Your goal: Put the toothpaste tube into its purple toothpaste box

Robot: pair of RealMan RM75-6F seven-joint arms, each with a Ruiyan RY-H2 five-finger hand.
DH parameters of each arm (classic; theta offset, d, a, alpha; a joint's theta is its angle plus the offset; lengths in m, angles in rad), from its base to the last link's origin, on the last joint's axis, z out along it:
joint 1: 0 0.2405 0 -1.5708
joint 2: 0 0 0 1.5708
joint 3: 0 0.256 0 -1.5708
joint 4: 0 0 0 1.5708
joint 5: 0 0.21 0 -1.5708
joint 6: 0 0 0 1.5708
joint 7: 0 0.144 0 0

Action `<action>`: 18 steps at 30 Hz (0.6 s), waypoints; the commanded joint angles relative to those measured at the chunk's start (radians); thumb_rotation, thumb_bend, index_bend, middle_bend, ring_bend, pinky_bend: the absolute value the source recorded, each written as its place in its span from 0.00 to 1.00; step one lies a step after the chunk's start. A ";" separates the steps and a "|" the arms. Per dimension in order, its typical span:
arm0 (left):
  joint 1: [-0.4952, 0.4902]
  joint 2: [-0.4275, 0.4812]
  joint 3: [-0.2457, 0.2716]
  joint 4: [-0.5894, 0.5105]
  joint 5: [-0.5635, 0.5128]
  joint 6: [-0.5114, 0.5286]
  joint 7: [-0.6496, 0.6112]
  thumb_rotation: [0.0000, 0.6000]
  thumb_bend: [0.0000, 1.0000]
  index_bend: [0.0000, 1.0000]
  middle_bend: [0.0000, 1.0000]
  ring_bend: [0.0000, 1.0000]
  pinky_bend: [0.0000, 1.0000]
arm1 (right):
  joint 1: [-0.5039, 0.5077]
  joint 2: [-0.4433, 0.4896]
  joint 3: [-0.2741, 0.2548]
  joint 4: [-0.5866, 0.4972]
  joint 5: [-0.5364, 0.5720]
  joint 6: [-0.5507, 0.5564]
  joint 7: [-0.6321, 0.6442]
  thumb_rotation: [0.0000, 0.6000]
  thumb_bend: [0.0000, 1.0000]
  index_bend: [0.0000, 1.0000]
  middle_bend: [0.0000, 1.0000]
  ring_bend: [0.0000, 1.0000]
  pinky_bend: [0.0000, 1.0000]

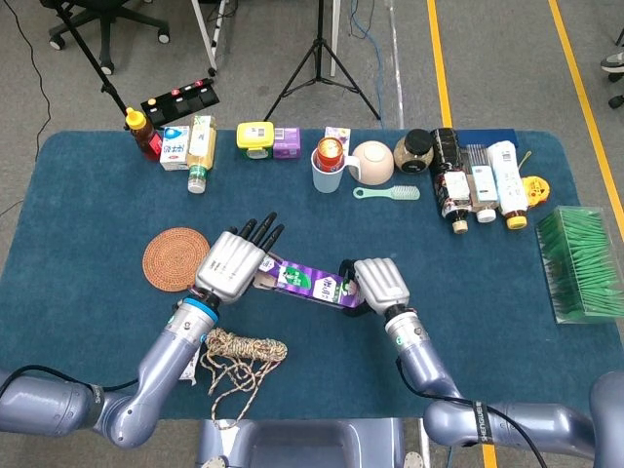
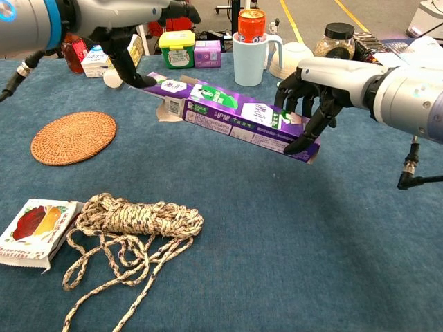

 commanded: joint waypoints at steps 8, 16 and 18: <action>0.058 0.160 -0.031 -0.087 0.033 0.011 -0.089 1.00 0.31 0.00 0.00 0.11 0.40 | -0.044 0.061 0.025 0.010 -0.078 -0.080 0.187 1.00 0.29 0.48 0.58 0.56 0.67; 0.158 0.333 -0.018 -0.070 0.087 -0.048 -0.257 1.00 0.31 0.00 0.00 0.11 0.40 | -0.114 0.088 0.030 0.091 -0.355 -0.134 0.515 1.00 0.30 0.49 0.58 0.55 0.66; 0.174 0.352 -0.012 -0.060 0.105 -0.065 -0.286 1.00 0.31 0.00 0.00 0.11 0.40 | -0.122 0.081 0.025 0.115 -0.400 -0.127 0.560 1.00 0.30 0.49 0.58 0.55 0.66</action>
